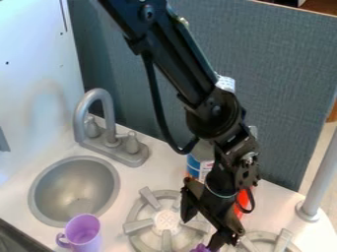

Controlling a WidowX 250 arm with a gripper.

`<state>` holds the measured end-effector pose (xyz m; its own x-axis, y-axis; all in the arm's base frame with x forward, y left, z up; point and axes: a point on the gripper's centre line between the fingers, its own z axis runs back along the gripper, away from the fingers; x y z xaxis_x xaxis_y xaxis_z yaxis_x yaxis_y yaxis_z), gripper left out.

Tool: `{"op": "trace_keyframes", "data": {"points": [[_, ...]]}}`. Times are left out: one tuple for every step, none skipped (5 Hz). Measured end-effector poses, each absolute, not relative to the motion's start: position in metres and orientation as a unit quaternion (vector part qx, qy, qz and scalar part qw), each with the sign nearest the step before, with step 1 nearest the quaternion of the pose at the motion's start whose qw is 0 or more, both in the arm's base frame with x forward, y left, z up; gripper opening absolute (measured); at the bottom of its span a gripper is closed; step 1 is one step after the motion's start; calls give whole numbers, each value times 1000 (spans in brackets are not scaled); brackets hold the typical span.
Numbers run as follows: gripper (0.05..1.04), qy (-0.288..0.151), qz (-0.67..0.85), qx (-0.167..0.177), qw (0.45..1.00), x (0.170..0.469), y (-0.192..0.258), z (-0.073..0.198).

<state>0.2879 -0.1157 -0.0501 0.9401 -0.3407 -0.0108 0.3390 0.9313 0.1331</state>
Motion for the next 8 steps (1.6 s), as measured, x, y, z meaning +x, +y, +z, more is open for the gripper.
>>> {"op": "trace_keyframes", "data": {"points": [[1001, 11, -173, 68, 983, 281, -113, -60], [1001, 11, -196, 12, 980, 265, -117, -71], [1001, 1, -191, -11, 982, 263, -115, -66], [1001, 8, -186, 4, 982, 269, -114, -70], [1001, 52, -205, 20, 977, 272, -120, -97], [1001, 74, -223, 51, 971, 272, -129, -107], [966, 78, -222, 52, 970, 270, -129, -110], [829, 76, -224, 59, 970, 265, -127, -111]]}}
